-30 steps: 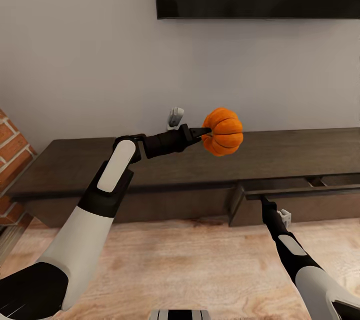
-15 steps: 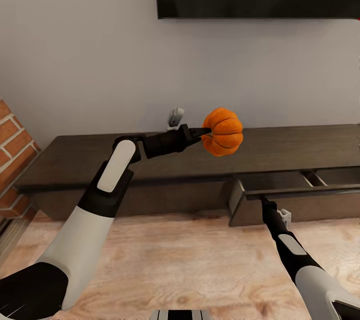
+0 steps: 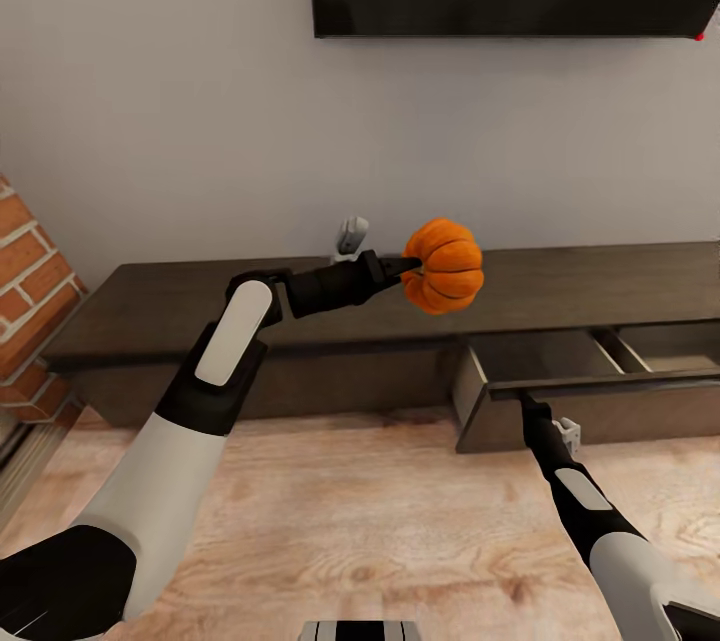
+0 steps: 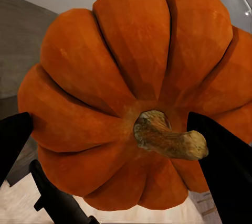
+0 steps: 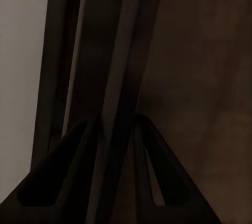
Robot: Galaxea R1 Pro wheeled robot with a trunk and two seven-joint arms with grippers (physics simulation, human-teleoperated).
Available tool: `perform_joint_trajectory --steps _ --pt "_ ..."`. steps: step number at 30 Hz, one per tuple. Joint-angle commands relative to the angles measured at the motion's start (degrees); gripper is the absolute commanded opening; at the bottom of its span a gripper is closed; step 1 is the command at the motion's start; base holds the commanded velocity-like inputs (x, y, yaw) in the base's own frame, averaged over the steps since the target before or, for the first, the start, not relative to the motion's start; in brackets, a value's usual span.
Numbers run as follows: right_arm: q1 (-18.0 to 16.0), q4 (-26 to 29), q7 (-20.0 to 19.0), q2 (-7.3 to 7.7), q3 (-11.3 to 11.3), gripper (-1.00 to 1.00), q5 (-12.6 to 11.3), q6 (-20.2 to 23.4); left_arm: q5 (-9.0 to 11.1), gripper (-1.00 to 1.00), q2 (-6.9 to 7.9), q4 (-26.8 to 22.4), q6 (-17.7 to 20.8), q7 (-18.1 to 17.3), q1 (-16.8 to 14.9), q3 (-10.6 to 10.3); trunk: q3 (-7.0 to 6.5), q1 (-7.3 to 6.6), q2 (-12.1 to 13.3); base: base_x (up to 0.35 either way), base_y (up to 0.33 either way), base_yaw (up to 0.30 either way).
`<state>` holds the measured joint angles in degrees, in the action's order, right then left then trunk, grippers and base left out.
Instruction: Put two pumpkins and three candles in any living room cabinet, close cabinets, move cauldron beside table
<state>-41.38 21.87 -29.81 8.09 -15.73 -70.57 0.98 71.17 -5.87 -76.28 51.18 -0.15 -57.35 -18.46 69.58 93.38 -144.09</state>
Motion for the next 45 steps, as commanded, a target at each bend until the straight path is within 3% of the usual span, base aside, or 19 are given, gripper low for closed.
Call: perform_joint_trajectory --steps 1,45 --pt "-0.02 -5.58 -1.39 -0.01 0.52 -1.00 -0.53 0.34 0.31 -1.00 -0.02 -0.01 0.17 -0.02 -0.04 -0.02 0.05 -0.03 -0.02 -0.192 0.000 0.000" --pt "-0.02 -5.58 -0.88 -0.09 0.53 -1.00 -0.45 0.34 0.20 -1.00 -0.11 0.08 0.24 -0.02 -0.04 -0.34 0.05 -0.03 -0.02 -0.097 0.000 0.000"
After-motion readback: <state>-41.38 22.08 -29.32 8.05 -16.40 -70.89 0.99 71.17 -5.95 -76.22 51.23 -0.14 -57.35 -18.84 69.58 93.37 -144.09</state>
